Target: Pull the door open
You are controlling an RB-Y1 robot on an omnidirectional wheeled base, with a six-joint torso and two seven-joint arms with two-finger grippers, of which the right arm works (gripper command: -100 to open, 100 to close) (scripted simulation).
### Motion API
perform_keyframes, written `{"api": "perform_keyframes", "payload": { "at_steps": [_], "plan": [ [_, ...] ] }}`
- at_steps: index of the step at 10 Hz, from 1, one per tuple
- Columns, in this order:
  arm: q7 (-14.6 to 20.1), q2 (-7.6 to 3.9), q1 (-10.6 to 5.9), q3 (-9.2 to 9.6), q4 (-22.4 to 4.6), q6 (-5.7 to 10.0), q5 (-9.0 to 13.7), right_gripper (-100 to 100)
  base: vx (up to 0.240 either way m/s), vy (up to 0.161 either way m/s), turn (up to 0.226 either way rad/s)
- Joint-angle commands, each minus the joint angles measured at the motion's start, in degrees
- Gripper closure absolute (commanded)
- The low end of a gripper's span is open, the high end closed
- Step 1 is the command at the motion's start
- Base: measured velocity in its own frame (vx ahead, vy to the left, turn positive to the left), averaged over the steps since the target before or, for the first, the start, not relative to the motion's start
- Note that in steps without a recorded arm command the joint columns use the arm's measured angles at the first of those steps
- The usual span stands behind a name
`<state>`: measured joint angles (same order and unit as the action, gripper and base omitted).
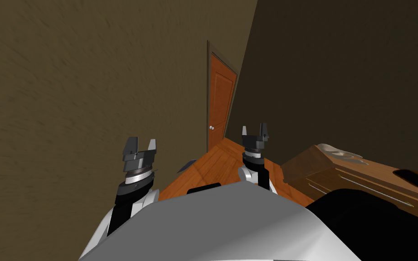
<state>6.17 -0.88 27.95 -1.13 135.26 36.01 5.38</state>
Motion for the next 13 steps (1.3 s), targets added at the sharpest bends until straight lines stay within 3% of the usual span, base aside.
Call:
{"api": "perform_keyframes", "payload": {
  "at_steps": [1,8,13],
  "plan": [
    [-1.2,-0.36,-0.59,0.01,-1.7,0.32,-0.5,-100,0.034,-0.012,0.036],
    [-7.0,-1.82,-3.49,0.04,-10.1,1.92,-2.8,-100,0.074,-0.039,0.039],
    [-12.6,-3.00,-6.25,0.08,-18.2,3.43,-5.0,-100,0.075,-0.048,0.046]
  ]
}}
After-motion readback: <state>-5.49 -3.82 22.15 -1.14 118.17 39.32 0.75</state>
